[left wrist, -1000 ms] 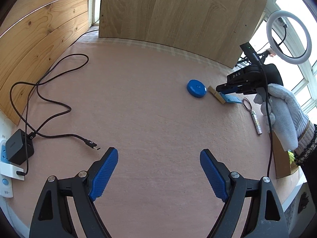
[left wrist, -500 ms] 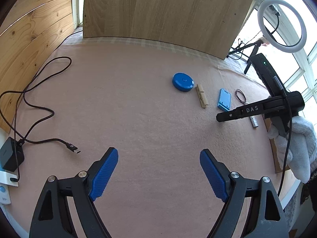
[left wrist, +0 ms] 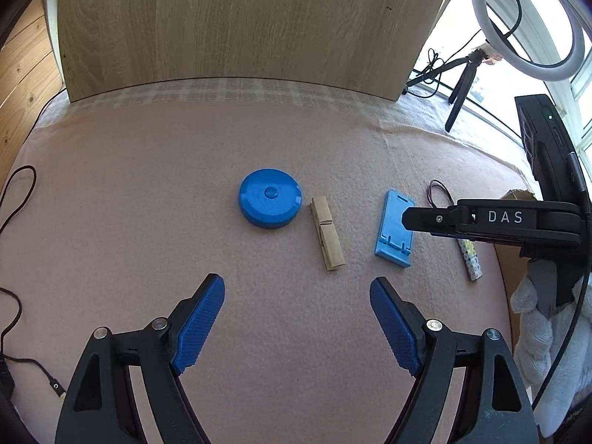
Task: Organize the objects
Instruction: 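Close the left tool on the wooden clothespin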
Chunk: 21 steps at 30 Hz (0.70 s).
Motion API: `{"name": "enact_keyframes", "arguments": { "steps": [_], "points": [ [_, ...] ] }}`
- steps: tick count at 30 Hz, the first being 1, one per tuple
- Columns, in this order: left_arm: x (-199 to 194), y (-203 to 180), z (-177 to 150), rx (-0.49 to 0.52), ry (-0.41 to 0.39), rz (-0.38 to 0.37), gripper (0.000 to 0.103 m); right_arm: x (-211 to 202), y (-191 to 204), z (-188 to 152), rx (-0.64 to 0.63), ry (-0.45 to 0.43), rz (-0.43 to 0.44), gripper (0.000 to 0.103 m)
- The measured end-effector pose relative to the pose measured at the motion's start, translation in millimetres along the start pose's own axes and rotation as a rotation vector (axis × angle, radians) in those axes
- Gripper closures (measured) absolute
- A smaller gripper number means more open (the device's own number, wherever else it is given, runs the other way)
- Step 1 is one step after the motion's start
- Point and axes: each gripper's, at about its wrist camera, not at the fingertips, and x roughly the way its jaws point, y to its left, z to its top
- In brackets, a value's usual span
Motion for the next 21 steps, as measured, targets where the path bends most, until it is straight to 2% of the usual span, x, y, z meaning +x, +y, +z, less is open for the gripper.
{"name": "enact_keyframes", "arguments": {
  "steps": [3,9,11,13,17,21],
  "points": [
    [17.6,-3.7,9.1,-0.007,0.02,0.005,0.028,6.3,2.1,6.7,0.008,0.0,-0.013,0.059],
    [34.3,-12.7,19.8,0.002,0.028,-0.013,0.033,15.3,2.8,11.9,-0.004,0.02,-0.035,0.059],
    [40.4,-17.4,23.2,0.02,0.037,-0.009,0.037,16.4,1.6,12.3,-0.007,0.021,-0.042,0.059],
    [45.7,-21.2,26.0,0.035,0.046,-0.001,0.049,17.6,4.1,13.2,-0.015,0.022,-0.049,0.059],
    [53.9,-23.0,29.3,0.055,0.054,0.023,0.058,20.2,8.0,15.2,-0.028,0.029,-0.063,0.059],
    [56.9,-24.1,32.2,0.067,0.047,0.034,0.071,21.7,12.4,14.6,-0.051,0.034,-0.097,0.059]
  ]
}}
